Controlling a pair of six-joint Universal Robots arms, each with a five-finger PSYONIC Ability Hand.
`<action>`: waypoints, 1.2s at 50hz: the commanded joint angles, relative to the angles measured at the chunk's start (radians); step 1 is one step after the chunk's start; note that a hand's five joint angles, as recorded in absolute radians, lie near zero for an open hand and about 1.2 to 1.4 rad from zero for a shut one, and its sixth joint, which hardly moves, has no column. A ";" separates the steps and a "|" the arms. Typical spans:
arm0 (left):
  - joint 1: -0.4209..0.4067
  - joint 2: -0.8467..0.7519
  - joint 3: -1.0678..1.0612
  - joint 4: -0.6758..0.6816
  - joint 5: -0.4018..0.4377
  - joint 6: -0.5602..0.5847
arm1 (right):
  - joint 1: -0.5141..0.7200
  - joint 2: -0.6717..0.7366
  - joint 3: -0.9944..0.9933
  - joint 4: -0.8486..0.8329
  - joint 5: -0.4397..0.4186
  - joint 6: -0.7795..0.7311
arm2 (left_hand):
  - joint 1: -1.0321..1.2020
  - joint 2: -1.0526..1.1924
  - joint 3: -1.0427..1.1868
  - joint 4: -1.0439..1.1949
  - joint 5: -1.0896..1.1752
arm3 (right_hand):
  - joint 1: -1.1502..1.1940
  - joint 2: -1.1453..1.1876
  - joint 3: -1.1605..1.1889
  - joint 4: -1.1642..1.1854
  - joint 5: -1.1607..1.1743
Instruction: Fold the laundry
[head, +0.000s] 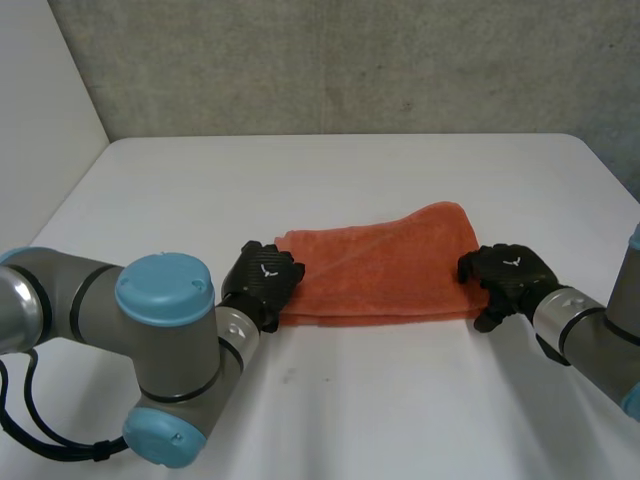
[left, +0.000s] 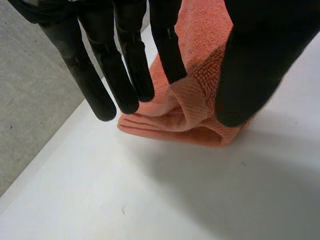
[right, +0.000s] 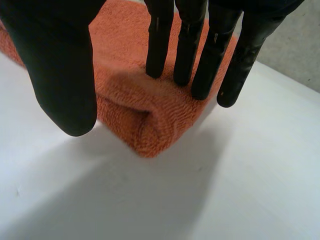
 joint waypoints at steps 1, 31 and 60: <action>-0.002 0.010 -0.004 0.004 -0.005 -0.001 | -0.008 0.073 -0.016 -0.036 -0.001 -0.037 | -0.030 -0.052 -0.056 -0.058 -0.061 | 0.321 0.235 0.234 0.236 0.261; 0.053 0.239 -0.180 0.004 -0.006 -0.013 | 0.411 0.158 -0.401 0.019 0.072 -0.520 | -0.159 -0.181 -0.186 -0.187 -0.190 | 0.872 0.786 0.785 0.787 0.813; -0.010 0.058 0.211 0.002 0.006 -0.296 | 0.284 0.002 -0.314 0.044 -0.085 0.082 | -0.297 -0.319 -0.324 -0.326 -0.328 | -0.350 -0.436 -0.437 -0.435 -0.409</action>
